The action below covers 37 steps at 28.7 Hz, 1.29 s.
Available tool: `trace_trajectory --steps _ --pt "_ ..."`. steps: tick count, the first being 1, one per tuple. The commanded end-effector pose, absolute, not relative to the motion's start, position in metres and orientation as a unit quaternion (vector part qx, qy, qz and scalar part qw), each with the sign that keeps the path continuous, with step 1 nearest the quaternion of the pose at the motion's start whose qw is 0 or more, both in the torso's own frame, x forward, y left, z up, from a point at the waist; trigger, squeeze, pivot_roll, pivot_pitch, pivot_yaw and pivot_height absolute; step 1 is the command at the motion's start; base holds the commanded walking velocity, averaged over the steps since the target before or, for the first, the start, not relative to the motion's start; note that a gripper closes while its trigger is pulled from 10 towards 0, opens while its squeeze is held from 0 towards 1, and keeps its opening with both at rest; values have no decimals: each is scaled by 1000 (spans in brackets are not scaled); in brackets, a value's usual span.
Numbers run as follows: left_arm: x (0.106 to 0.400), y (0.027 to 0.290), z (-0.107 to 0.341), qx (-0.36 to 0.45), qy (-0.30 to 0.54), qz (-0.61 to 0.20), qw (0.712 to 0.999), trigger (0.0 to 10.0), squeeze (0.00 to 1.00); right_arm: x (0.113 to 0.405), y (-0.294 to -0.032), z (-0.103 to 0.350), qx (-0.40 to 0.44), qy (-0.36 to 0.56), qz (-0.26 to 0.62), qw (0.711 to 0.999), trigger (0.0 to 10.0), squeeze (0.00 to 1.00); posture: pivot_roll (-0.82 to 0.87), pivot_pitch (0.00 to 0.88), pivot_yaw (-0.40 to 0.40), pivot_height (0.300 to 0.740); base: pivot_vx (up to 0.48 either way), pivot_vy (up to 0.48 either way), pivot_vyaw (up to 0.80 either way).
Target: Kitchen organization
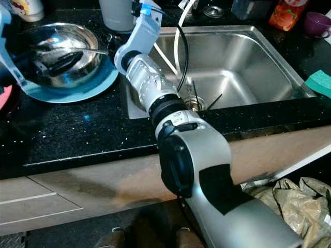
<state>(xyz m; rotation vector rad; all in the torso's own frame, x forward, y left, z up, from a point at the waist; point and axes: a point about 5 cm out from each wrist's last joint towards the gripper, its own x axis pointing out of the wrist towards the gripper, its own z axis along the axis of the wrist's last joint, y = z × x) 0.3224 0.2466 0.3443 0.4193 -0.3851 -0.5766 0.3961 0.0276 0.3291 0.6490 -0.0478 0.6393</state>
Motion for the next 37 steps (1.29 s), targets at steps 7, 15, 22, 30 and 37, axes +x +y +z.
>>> trace_trajectory --steps 7,15,22,30,37 --pt "320 248 355 211 -197 -285 914 10000 0 398 20 345 332 -42 300 893 2588 0 79 190 -83 740 0 0 0" --pt "316 245 370 193 -223 -297 908 10000 0 406 -7 363 381 -68 267 883 157 0 78 186 -80 740 0 0 0" --pt "315 244 374 189 -233 -300 905 10000 0 409 -23 372 396 -85 252 879 0 0 75 180 -76 740 0 0 0" --pt "310 232 383 165 -250 -323 898 10000 0 415 -52 378 384 -116 217 890 0 0 77 174 -77 740 0 0 0" --pt "301 197 375 125 -253 -388 877 10000 0 422 -114 381 305 -172 132 927 0 0 60 165 -76 740 0 0 0"
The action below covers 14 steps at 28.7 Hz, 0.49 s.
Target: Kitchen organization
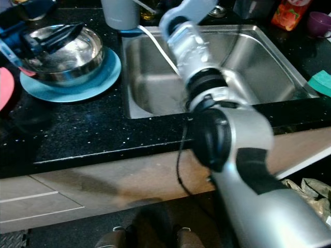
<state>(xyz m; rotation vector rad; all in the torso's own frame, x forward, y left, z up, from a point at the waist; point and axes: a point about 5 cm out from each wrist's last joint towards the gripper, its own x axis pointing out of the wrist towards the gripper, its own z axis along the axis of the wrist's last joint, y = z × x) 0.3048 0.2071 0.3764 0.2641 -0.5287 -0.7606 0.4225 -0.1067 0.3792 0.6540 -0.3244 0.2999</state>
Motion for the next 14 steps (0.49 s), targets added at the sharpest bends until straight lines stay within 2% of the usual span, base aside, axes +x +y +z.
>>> trace_trajectory --steps 1,4,8,12,14 --pt "300 191 374 120 -257 -396 873 10000 0 422 -122 381 299 -178 121 930 0 0 60 165 -76 740 0 0 0" --pt "301 176 374 99 -259 -408 870 10000 0 422 -139 379 267 -191 102 939 0 0 59 161 -77 740 0 0 0" --pt "309 153 357 87 -210 -422 878 10000 0 423 -158 363 191 -189 84 960 0 0 51 156 -70 740 0 0 0" --pt "323 144 330 116 -132 -396 901 10000 0 424 -163 344 137 -180 77 971 0 0 53 155 -61 740 0 0 0" --pt "327 140 319 157 -100 -378 907 10000 0 424 -163 331 98 -173 71 978 0 0 57 156 -61 740 0 0 0"
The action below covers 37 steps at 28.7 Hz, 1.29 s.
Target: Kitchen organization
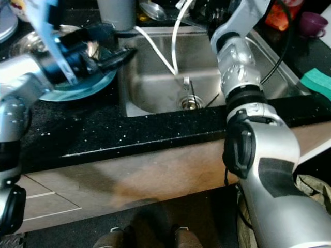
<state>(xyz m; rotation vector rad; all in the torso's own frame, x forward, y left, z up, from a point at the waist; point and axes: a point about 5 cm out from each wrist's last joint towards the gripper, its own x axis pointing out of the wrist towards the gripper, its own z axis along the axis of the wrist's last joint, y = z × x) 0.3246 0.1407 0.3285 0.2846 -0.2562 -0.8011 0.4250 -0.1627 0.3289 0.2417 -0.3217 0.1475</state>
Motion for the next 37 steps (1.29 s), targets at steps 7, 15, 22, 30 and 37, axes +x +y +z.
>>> trace_trajectory --steps 7,15,22,30,37 --pt "333 142 306 188 -71 -342 918 10000 0 424 -158 311 35 -153 72 985 118 0 53 156 -59 740 0 0 0" --pt "336 147 299 179 -57 -317 930 10000 0 422 -147 285 -52 -129 77 987 2549 0 60 152 -63 740 0 0 0" --pt "331 143 298 153 -63 -344 924 10000 0 421 -133 268 -92 -111 94 985 8784 0 63 149 -65 740 0 0 0" --pt "326 136 299 129 -73 -378 914 10000 0 420 -128 262 -78 -107 93 987 10000 0 63 146 -63 740 0 0 0" --pt "325 133 300 126 -75 -394 907 10000 0 420 -130 265 -56 -112 75 989 10000 675 67 147 -49 740 0 0 0"
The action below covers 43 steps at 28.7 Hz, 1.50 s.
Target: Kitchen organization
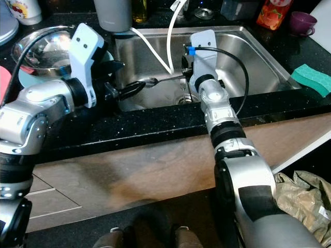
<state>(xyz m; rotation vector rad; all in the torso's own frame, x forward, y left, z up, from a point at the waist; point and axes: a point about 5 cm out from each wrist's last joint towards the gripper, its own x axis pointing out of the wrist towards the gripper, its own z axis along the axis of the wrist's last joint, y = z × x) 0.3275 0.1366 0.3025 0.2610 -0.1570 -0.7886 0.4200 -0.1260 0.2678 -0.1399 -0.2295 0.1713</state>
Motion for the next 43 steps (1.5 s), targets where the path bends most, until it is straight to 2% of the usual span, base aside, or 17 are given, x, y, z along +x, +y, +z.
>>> trace_trajectory --steps 1,2,6,7,9,10,16,20,21,26,27,35,36,37,38,40,43 --pt "325 133 300 126 -74 -394 907 10000 0 420 -131 266 -55 -112 73 989 10000 675 67 147 -49 740 0 0 0" --pt "325 134 300 126 -74 -395 907 10000 0 420 -131 266 -54 -113 72 990 10000 1000 68 145 -45 740 0 0 0" --pt "326 135 300 126 -74 -393 908 10000 0 420 -133 267 -49 -114 65 990 10000 1000 69 142 -38 740 0 0 0" --pt "326 136 301 123 -78 -387 910 10000 0 420 -137 270 -37 -122 50 991 10000 514 74 138 -26 740 0 0 0" --pt "327 137 302 122 -80 -385 911 10000 0 419 -138 270 -31 -125 44 991 10000 514 75 136 -22 740 0 0 0" --pt "328 138 305 118 -86 -381 913 10000 0 419 -141 273 -25 -131 35 990 10000 0 76 132 -14 740 0 0 0" --pt "333 147 318 106 -114 -342 927 10000 0 416 -150 276 52 -154 8 987 10000 0 76 120 24 740 0 0 0" --pt "335 150 322 116 -123 -323 931 10000 0 413 -152 273 61 -162 4 985 10000 0 72 116 40 740 0 0 0" --pt "341 156 330 106 -139 -287 942 10000 0 410 -154 274 79 -174 4 982 10000 0 75 116 35 740 0 0 0" --pt "347 167 339 127 -154 -233 952 10000 0 407 -153 277 95 -183 10 978 10000 0 74 118 29 740 0 0 0" --pt "352 180 340 130 -145 -200 960 10000 1000 406 -150 279 96 -187 18 978 10000 0 68 120 28 740 0 0 0" --pt "358 209 346 136 -136 -146 970 10000 1000 404 -142 278 98 -183 37 977 10000 0 82 128 16 740 0 0 0" --pt "356 215 346 144 -131 -139 971 10000 200 403 -138 276 101 -181 42 977 10000 0 90 133 16 740 0 0 0" --pt "356 215 346 144 -131 -139 971 10000 200 403 -138 276 101 -181 42 977 10000 0 90 133 16 740 0 0 0" --pt "356 216 346 146 -131 -138 971 10000 0 403 -137 275 104 -180 44 977 10000 0 90 133 16 740 0 0 0" --pt "355 218 345 148 -129 -140 971 10000 0 402 -136 275 106 -179 45 977 10000 0 92 137 19 740 0 0 0" --pt "352 220 341 162 -104 -185 964 10000 0 400 -131 277 112 -181 52 976 10000 0 83 138 23 740 0 0 0"
